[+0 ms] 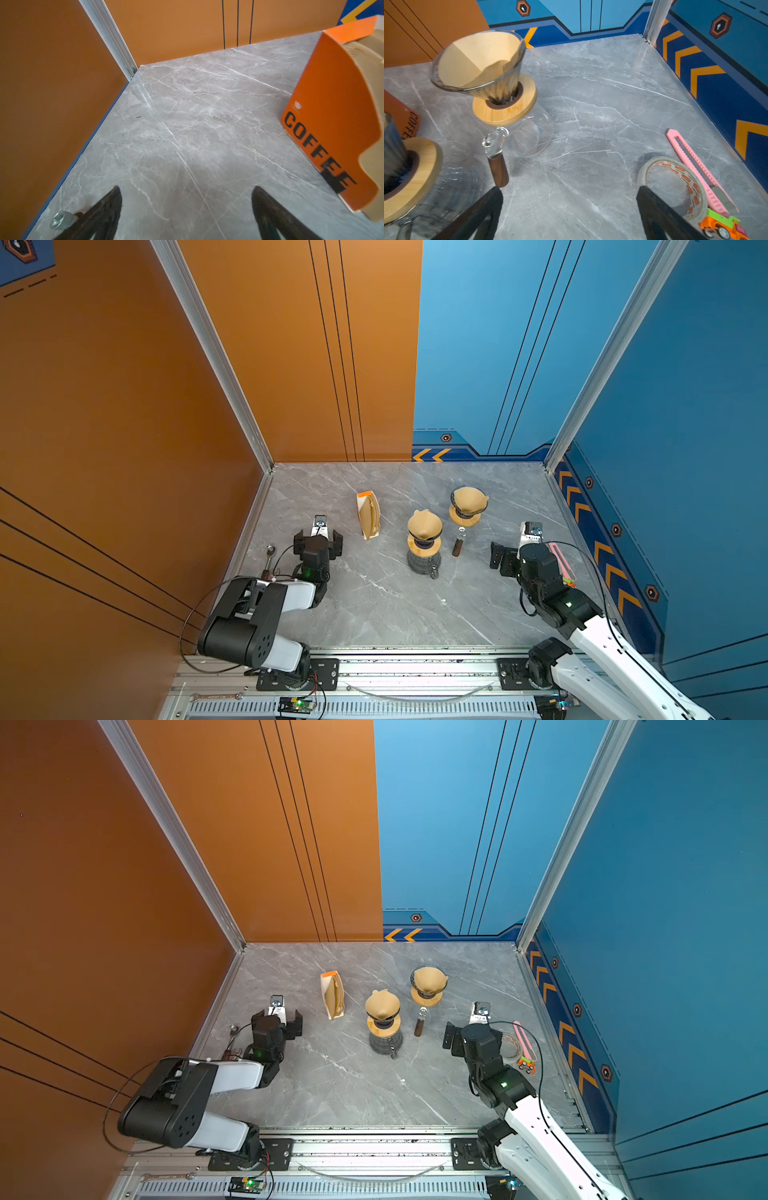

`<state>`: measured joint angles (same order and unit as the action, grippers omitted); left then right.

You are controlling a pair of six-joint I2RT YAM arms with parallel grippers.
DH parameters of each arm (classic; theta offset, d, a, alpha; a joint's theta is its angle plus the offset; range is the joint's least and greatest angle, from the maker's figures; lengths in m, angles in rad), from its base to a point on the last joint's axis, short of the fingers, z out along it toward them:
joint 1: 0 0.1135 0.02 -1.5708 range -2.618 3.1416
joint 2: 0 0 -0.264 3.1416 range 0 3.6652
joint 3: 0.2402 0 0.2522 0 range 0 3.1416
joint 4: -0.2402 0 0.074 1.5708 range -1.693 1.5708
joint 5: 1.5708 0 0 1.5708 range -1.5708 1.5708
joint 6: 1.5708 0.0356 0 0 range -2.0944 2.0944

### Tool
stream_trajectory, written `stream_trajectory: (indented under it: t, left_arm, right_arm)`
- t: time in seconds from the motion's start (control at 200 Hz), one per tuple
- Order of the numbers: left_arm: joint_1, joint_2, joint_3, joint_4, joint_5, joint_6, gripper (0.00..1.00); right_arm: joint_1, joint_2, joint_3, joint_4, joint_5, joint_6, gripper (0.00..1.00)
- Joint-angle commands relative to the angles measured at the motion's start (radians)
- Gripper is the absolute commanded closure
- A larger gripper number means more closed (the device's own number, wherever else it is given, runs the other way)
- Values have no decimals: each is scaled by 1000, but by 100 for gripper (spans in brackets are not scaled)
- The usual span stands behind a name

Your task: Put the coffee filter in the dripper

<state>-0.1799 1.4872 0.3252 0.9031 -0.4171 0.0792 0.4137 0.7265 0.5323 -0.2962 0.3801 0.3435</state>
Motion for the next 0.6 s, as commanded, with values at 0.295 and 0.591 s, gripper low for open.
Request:
stream_trajectory:
  t: [0.295, 0.591]
  left_arm:
    - [138, 73, 63, -3, 233, -76, 2]
    - [142, 69, 61, -4, 247, -76, 2]
  right_arm:
    - [-161, 237, -46, 372, 3, -104, 0]
    - [-219, 378, -92, 638, 25, -218, 0]
